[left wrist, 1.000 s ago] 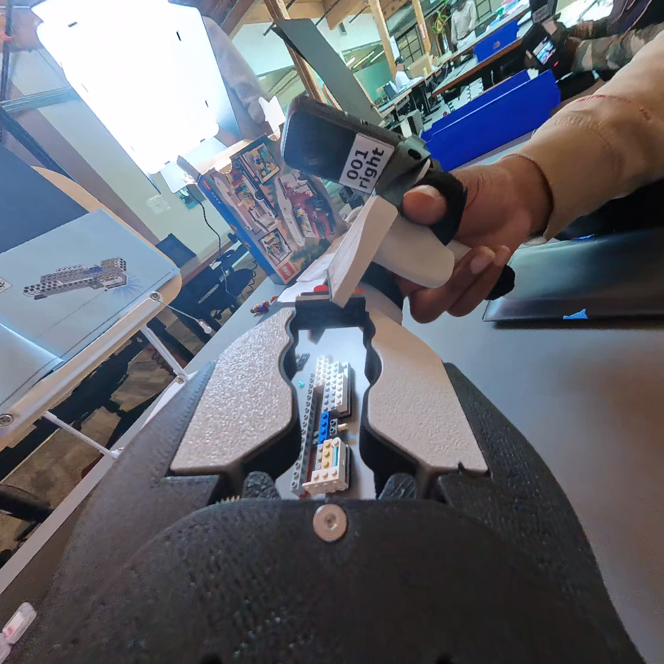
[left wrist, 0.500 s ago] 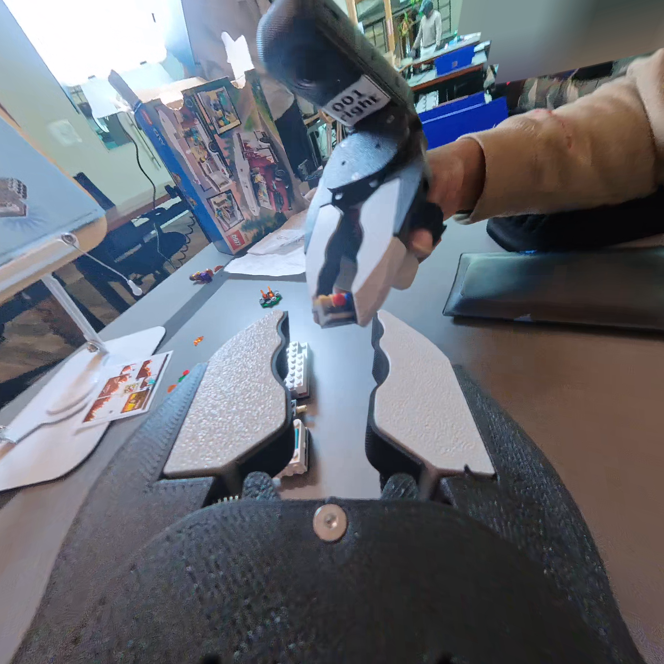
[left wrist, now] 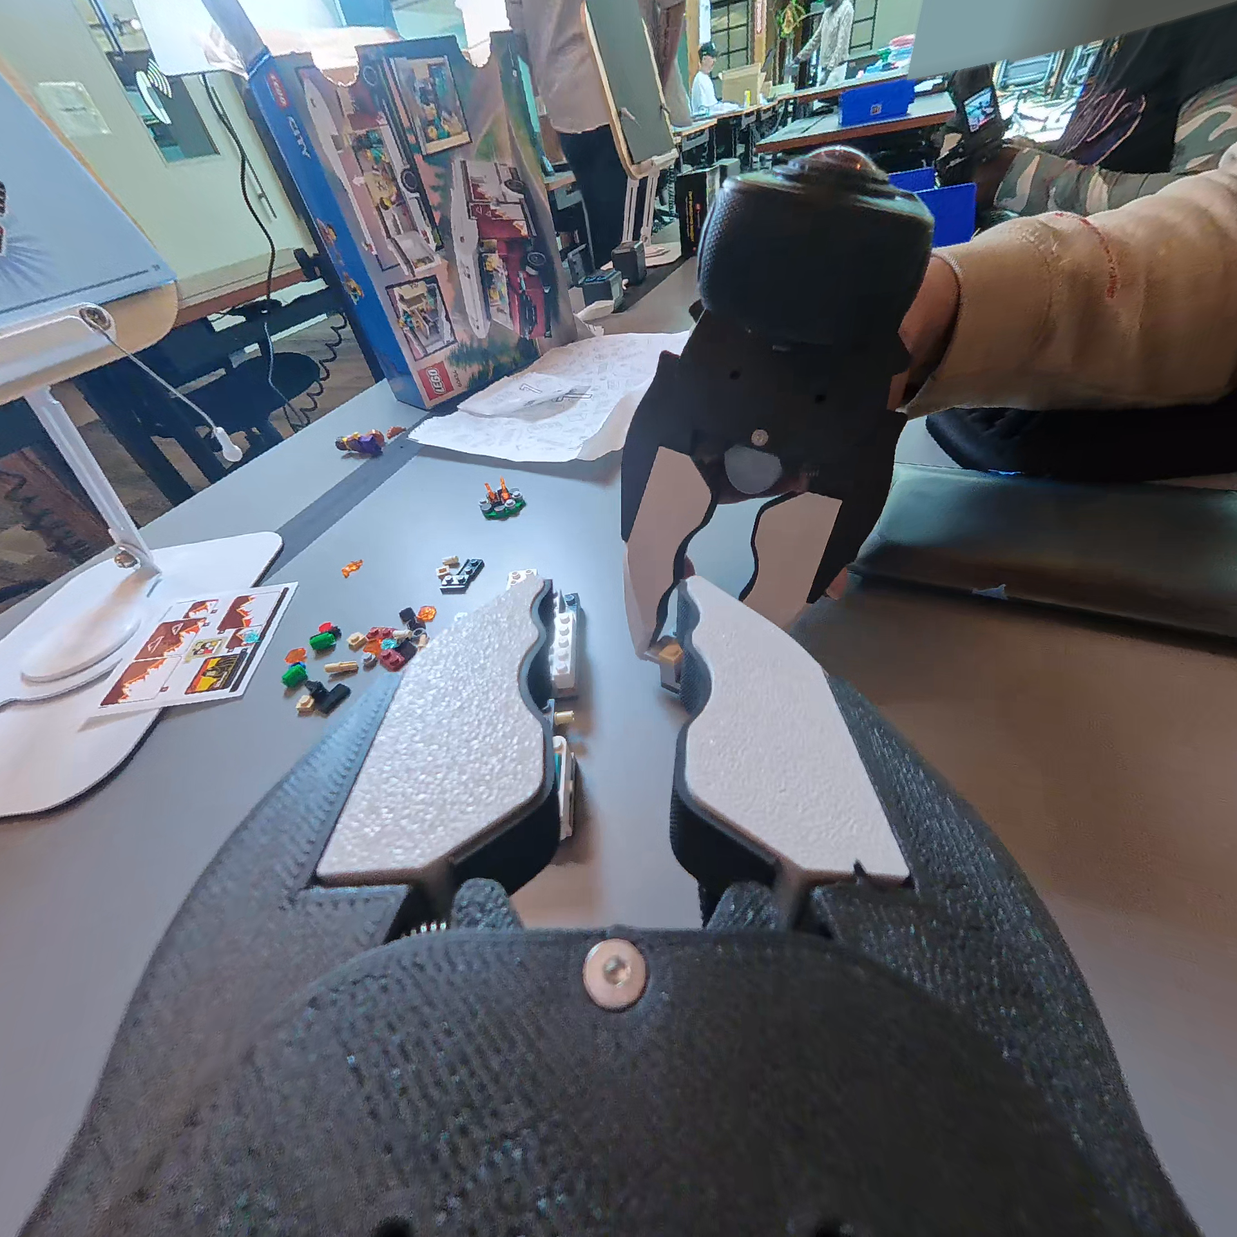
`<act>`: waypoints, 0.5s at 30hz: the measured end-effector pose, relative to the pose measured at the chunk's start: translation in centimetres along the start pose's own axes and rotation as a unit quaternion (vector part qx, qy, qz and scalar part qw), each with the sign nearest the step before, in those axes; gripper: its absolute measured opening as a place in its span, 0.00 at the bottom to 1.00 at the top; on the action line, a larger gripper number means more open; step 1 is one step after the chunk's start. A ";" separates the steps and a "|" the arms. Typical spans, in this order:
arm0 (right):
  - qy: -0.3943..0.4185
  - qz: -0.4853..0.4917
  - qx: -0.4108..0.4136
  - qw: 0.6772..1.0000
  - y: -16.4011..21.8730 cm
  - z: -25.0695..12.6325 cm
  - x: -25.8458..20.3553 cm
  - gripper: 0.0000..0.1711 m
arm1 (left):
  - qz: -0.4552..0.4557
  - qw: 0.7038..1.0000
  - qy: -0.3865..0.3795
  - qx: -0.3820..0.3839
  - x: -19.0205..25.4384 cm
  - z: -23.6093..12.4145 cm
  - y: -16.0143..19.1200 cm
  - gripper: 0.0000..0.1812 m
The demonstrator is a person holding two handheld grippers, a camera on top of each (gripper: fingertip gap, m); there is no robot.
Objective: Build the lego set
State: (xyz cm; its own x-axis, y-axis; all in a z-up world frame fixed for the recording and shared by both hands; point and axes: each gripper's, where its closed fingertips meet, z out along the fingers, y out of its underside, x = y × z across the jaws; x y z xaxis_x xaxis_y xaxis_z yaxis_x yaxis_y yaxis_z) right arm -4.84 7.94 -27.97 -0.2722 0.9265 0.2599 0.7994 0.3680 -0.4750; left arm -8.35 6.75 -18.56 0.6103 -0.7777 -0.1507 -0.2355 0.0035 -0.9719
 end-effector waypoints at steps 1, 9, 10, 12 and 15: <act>-0.004 0.003 0.002 1.000 0.0 0.0 -0.1 0.19 | -0.001 1.000 -0.002 -0.001 -0.1 0.0 0.0 0.19; 0.014 0.046 0.075 0.996 -1.5 -1.7 1.0 0.26 | -0.012 1.000 -0.010 0.004 -0.7 -0.3 0.0 0.20; 0.023 0.064 0.109 0.992 -2.2 -2.8 1.5 0.26 | -0.013 1.000 -0.013 0.006 -0.8 -0.4 -0.1 0.20; 0.041 0.105 0.179 0.977 -3.3 -5.6 2.8 0.26 | -0.018 1.000 -0.016 0.011 -1.0 -0.5 -0.3 0.20; 0.069 0.165 0.269 0.947 -3.4 -9.5 4.4 0.27 | -0.025 0.999 -0.026 0.020 -1.4 -0.8 -0.5 0.20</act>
State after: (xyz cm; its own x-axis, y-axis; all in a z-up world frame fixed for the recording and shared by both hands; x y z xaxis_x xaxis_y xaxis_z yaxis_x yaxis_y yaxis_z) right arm -3.71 10.06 -17.22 0.0463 0.9925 0.1130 0.4308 0.0822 -0.8987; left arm -9.70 7.37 -17.69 0.6589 -0.7441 -0.1101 -0.1742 -0.0086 -0.9847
